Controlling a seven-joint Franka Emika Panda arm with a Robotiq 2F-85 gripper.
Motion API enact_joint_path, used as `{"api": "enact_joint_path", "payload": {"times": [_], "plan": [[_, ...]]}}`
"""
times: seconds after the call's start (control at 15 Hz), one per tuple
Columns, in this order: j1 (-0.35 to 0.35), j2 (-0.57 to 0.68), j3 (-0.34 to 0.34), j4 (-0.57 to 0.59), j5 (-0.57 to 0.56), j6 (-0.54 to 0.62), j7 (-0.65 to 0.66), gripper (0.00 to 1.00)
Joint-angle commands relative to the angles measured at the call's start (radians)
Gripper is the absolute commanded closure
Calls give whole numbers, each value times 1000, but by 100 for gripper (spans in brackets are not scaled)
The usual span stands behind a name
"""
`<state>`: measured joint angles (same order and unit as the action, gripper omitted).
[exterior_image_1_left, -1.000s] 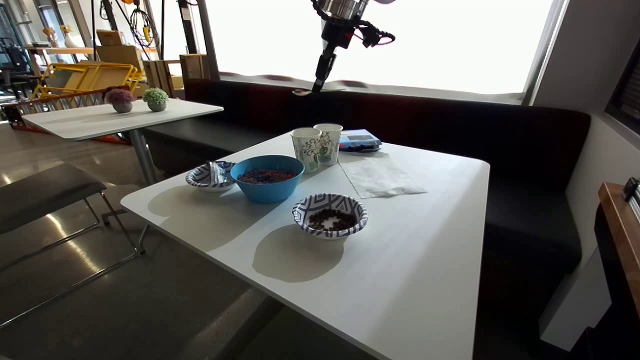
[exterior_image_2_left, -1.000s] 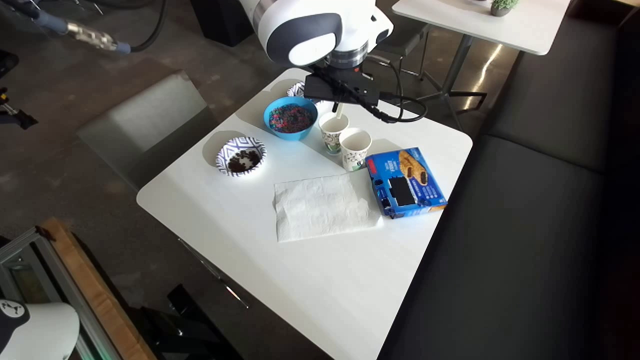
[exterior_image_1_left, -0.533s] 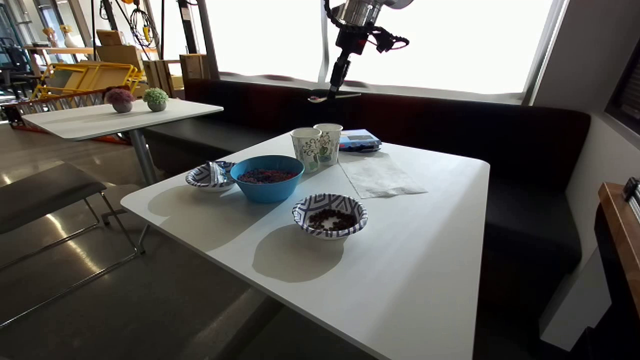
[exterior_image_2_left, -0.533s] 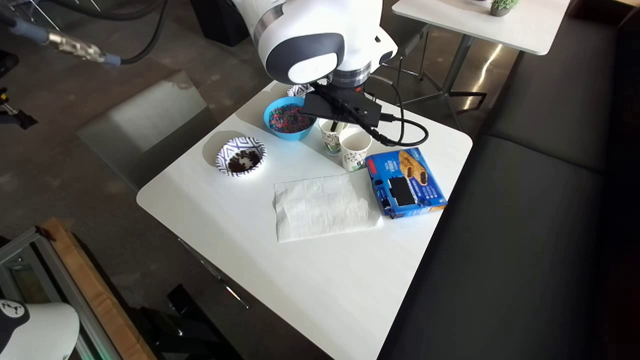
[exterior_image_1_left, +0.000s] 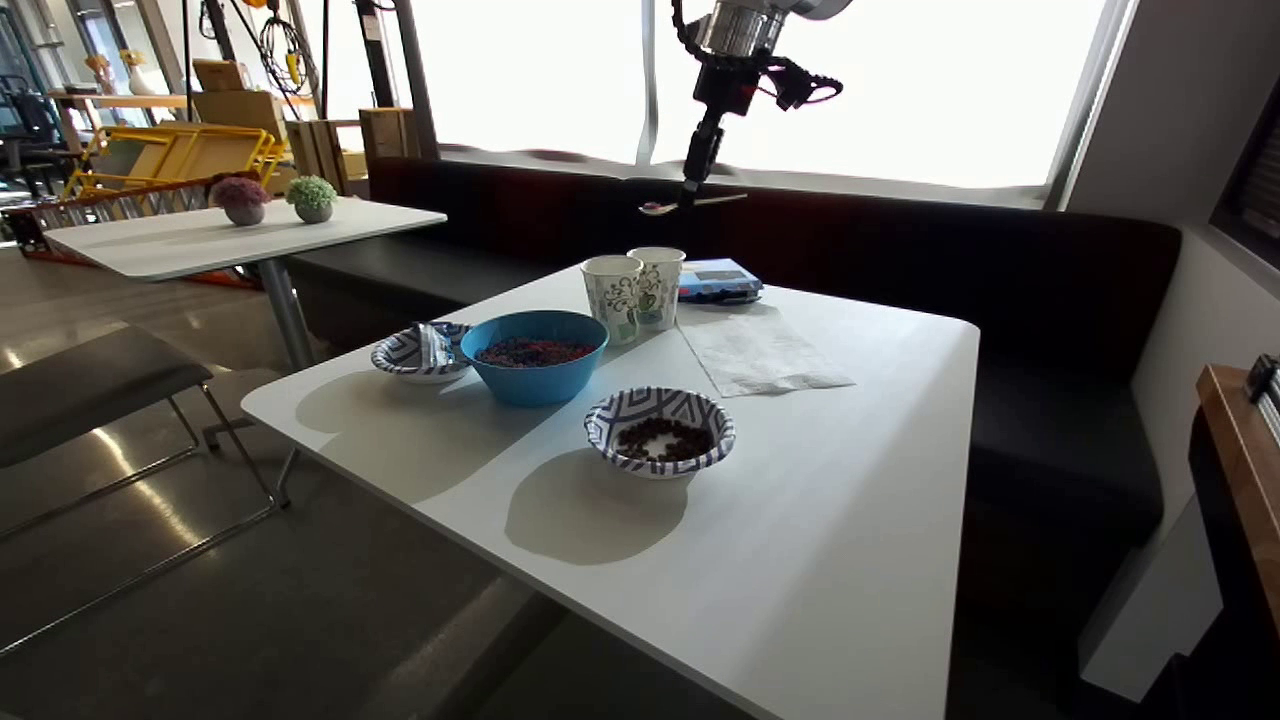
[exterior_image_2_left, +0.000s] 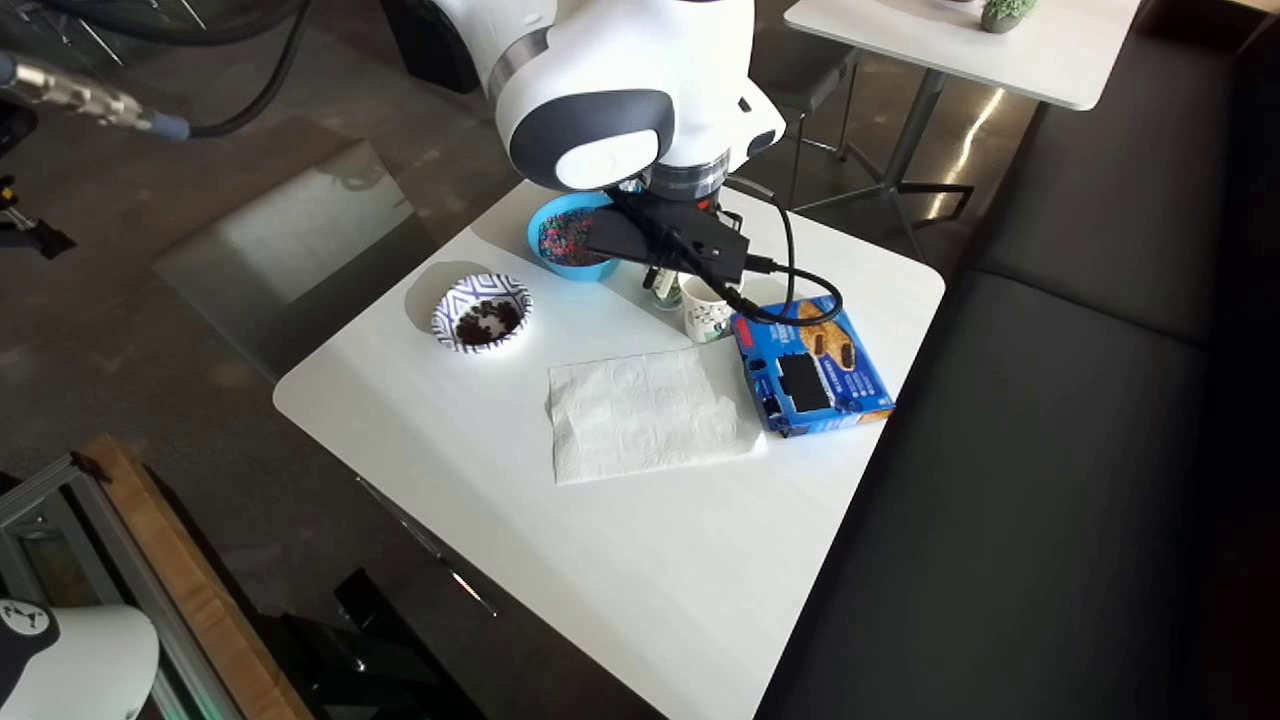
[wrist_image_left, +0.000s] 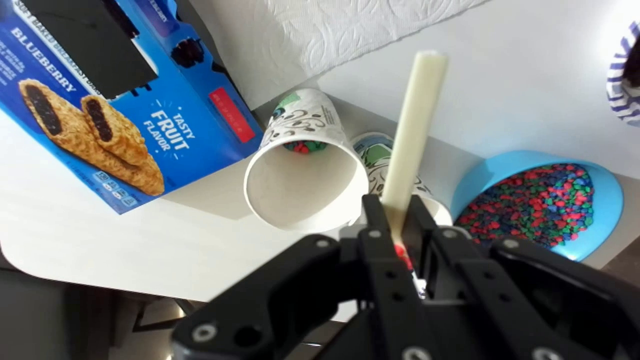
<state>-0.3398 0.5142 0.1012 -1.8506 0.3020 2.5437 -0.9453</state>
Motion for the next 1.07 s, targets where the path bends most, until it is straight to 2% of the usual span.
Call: {"api": "enact_joint_path", "payload": {"times": [0.0, 0.53, 0.73, 1.0], "plan": [[3, -50, -7, -75, 10, 31, 15, 96], [-2, -61, -30, -114, 7, 72, 18, 96], [1, -50, -47, -123, -8, 112, 29, 96], [-12, -18, -38, -110, -4, 168, 20, 96]]}}
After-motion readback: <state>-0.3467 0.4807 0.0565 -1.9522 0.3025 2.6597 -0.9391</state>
